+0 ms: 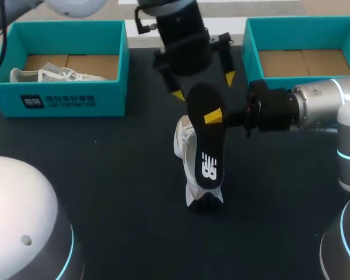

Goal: Take the shoe out of the shoebox, open the shoe tongue, remove and reinsert the insole, then place the shoe into the shoebox

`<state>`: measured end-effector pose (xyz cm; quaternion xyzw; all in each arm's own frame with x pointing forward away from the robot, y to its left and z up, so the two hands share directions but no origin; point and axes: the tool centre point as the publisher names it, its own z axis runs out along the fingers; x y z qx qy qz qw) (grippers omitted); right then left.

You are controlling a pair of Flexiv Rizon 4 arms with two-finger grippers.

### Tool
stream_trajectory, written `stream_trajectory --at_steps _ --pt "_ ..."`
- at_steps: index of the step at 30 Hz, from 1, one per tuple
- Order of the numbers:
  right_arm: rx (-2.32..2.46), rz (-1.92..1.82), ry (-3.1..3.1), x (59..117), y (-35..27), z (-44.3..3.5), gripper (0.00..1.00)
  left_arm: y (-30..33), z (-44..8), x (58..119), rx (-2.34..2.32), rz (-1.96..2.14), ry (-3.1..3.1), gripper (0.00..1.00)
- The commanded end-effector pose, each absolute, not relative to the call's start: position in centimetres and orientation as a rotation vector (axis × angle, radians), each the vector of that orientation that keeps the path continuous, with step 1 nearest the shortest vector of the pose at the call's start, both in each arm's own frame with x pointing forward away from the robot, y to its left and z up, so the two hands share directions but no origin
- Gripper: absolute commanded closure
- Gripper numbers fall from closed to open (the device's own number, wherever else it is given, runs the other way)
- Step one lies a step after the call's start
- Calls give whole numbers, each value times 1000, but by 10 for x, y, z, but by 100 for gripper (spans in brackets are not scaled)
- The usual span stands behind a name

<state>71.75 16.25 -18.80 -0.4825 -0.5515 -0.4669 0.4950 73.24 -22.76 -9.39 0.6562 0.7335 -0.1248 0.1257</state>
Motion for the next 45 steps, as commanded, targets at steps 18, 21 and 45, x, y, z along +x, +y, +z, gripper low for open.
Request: stream_trajectory --at_steps 18,21,45 --pt "-1185 -1124 -1335 718 157 -186 100 -190 -114 724 1539 -707 1817 0" --pt "-1189 -1128 -1332 716 156 -185 100 -190 -114 724 1539 -707 1817 0" --pt "-1177 -1076 -1310 715 145 -176 100 -171 -147 740 1312 -919 1516 0"
